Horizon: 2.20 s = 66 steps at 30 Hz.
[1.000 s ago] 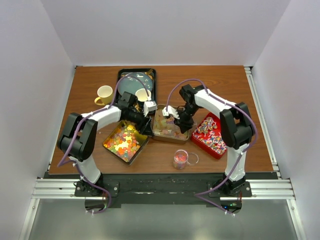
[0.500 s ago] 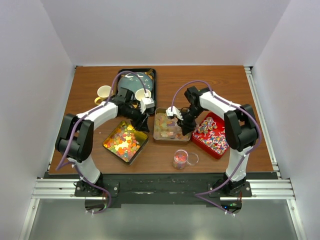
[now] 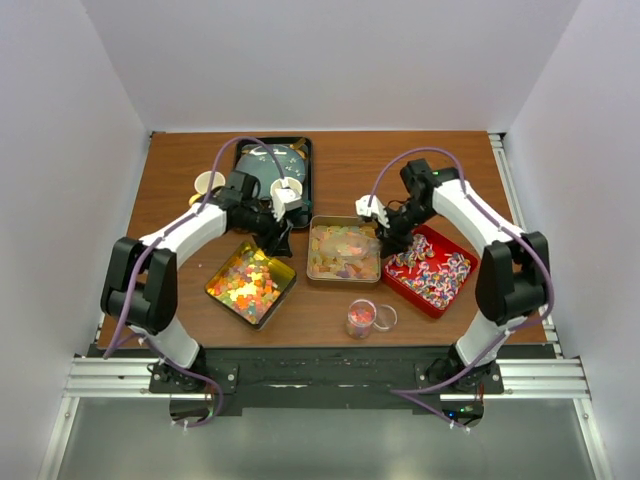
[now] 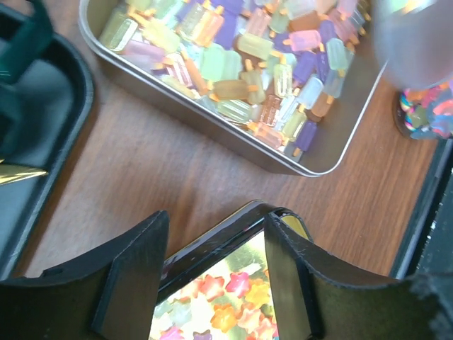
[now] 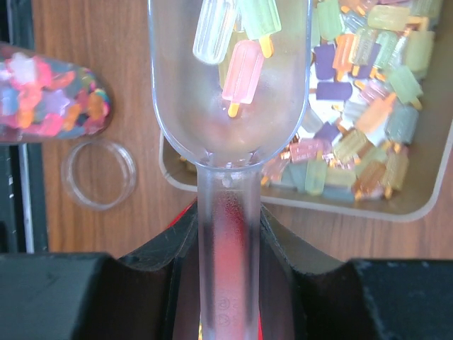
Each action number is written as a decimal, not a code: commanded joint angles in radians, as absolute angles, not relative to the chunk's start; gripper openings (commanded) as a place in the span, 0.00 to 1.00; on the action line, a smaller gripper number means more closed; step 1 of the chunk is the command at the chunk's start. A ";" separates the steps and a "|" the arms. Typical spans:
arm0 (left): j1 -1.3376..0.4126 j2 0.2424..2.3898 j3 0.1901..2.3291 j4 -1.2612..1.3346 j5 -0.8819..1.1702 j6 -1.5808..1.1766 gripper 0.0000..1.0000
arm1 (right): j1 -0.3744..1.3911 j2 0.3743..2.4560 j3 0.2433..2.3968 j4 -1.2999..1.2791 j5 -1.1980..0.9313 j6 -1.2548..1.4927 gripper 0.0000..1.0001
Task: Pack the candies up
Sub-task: Scoop the fake candies from the storage box, then place the fake candies in the packing bottle.
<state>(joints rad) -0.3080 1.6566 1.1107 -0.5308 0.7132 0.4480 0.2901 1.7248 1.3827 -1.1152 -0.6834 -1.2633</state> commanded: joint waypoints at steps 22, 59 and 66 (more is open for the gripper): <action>-0.175 1.374 0.937 -0.302 0.307 0.163 1.00 | 0.334 1.301 1.457 -1.583 -0.178 -1.440 0.00; -0.071 1.371 0.946 -0.288 0.368 0.179 1.00 | 0.736 1.127 1.276 -1.582 0.172 -1.611 0.00; -0.072 1.367 0.968 -0.291 0.590 0.183 0.99 | 0.747 1.138 1.308 -1.583 0.199 -1.606 0.00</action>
